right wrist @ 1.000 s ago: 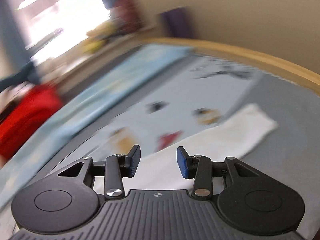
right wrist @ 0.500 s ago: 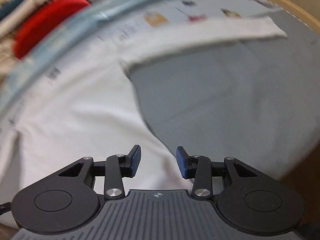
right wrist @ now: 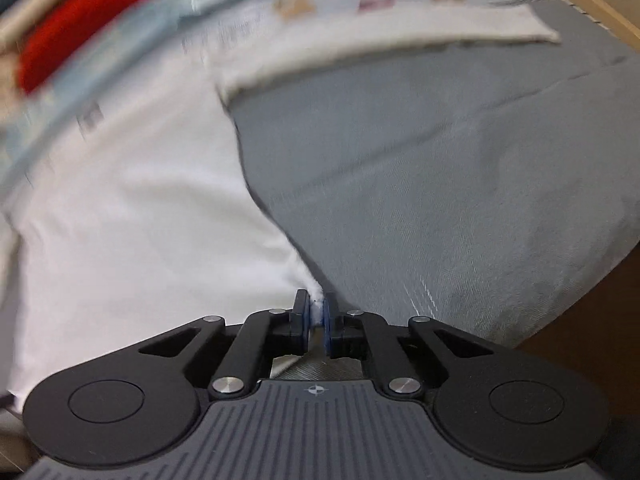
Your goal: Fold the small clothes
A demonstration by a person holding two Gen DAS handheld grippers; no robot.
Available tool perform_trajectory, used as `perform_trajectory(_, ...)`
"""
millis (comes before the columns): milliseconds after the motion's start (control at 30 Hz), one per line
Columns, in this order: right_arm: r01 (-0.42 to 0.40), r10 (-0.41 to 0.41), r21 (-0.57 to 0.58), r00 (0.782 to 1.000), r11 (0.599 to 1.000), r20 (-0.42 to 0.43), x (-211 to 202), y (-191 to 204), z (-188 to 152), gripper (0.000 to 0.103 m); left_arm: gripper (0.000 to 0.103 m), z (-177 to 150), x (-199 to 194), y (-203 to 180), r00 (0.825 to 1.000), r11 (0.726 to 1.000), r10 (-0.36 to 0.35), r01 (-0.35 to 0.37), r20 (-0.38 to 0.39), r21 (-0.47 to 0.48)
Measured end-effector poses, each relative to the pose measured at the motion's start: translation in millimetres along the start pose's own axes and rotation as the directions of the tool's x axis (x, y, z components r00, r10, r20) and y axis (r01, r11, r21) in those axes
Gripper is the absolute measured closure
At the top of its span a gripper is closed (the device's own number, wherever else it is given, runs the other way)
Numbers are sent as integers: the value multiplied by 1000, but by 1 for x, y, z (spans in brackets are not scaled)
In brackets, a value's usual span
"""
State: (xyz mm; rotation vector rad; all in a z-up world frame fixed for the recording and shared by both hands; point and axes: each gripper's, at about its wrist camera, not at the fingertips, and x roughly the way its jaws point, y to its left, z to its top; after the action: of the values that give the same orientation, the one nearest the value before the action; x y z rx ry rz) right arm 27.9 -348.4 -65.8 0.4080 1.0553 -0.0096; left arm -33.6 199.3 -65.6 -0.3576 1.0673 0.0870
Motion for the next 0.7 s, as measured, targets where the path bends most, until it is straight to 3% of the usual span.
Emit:
perform_trajectory(67, 25, -25, 3, 999, 1000, -23, -3, -4, -4, 97, 98, -3, -1, 5, 999, 1000, 30, -31, -27, -4)
perform_trajectory(133, 48, -47, 5, 993, 999, -104, 12, -5, -8, 97, 98, -9, 14, 10, 990, 997, 80, -81, -118, -7)
perform_trajectory(233, 112, -122, -88, 985, 990, -123, 27, 5, -13, 97, 97, -12, 29, 6, 978, 995, 96, -94, -185, 25)
perform_trajectory(433, 175, -187, -148, 980, 973, -69, 21, 18, -18, 96, 94, -3, 19, 1, 992, 997, 75, -72, -106, 27)
perform_trajectory(500, 205, -215, -157, 975, 966, -52, 23, 19, -20, 94, 81, -2, 18, -1, 993, 998, 61, -59, -103, 26)
perform_trajectory(567, 201, -211, -158, 976, 967, -48, 23, 18, -20, 87, 70, -4, 24, -3, 990, 998, 58, -54, -126, 34)
perform_trajectory(667, 158, -175, -153, 979, 976, -106, 34, 16, -23, 82, 70, -11, 36, -6, 979, 996, 79, -69, -190, 60)
perform_trajectory(700, 155, -175, -151, 976, 976, -128, 38, 15, -24, 82, 78, -13, 39, -7, 973, 994, 96, -82, -211, 75)
